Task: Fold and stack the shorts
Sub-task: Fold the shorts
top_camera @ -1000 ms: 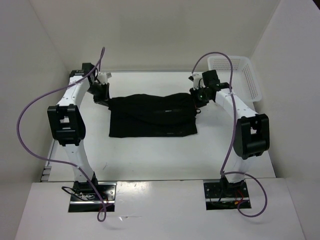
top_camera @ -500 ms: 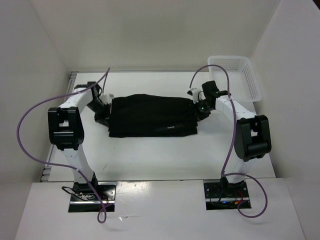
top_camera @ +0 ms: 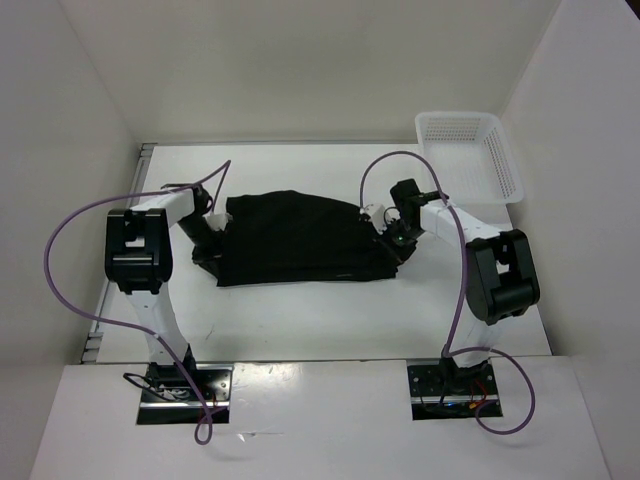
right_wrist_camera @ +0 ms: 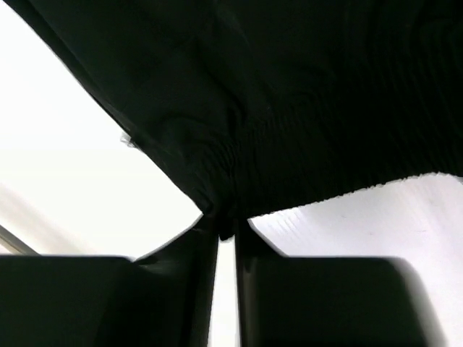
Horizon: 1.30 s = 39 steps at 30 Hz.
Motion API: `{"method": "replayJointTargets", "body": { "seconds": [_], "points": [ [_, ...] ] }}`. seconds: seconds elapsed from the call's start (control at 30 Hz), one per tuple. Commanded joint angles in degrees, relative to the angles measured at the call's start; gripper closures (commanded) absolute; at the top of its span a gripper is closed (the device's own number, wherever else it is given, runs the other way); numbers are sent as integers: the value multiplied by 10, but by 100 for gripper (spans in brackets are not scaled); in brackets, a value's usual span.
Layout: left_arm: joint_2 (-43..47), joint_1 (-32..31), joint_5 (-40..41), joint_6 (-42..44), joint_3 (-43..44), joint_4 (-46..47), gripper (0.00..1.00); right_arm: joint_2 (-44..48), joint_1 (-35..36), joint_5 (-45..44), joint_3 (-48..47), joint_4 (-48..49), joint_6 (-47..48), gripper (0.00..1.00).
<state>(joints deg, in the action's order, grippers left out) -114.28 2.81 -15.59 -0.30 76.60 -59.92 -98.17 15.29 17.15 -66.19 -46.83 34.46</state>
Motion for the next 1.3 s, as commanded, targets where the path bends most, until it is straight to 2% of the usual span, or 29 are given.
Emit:
{"method": "replayJointTargets", "body": {
  "seconds": [0.0, 0.03, 0.07, 0.1, 0.17, 0.23, 0.27, 0.37, 0.4, 0.5, 0.53, 0.63, 0.77, 0.93, 1.1, 1.27],
  "points": [
    [5, 4, 37, 3, 20, 1, 94, 11, -3, -32, 15, -37, 40, 79],
    [5, 4, 37, 3, 20, 1, 91, 11, -3, -32, 15, -37, 40, 67],
    [5, 4, 37, 3, 20, 1, 82, 11, -3, -32, 15, -37, 40, 44],
    [5, 4, 37, 3, 20, 1, 78, 11, -3, -32, 15, -37, 40, 34],
    [11, 4, 37, 3, 14, 1, 72, 31, -3, -48, 10, -37, 40, 16],
    [31, 11, 37, 3, 14, 1, 67, 46, -3, -68, -14, -48, 45, 16],
    [37, 11, 37, 3, 21, 1, 65, 61, -3, -87, -44, -55, 50, 17],
    [65, 32, 29, 3, 71, 6, 58, 95, -8, -94, -106, -61, 50, 31],
    [71, 33, 22, 3, 87, 13, 56, 100, -8, -94, -117, -56, 50, 43],
    [72, 33, -22, 3, 157, 43, 50, 100, 55, -101, -134, 8, -8, 64],
    [57, 33, -31, 3, 175, 55, 50, 93, 73, -101, -134, 24, -23, 77],
    [3, 11, -18, 3, 231, 95, 50, 63, 114, -90, -134, 117, -98, 89],
    [-68, -10, 0, 3, 300, 139, 50, -23, 114, -91, -144, 212, -166, 95],
    [-142, -41, 6, 3, 362, 162, 49, -126, 102, -145, -155, 236, -210, 100],
    [-171, -55, 60, 3, 356, 196, 49, -152, 74, -176, -134, 236, -241, 100],
    [-205, -49, 111, 3, 356, 206, 49, -152, 66, -252, -117, 267, -242, 100]
  ]
}}
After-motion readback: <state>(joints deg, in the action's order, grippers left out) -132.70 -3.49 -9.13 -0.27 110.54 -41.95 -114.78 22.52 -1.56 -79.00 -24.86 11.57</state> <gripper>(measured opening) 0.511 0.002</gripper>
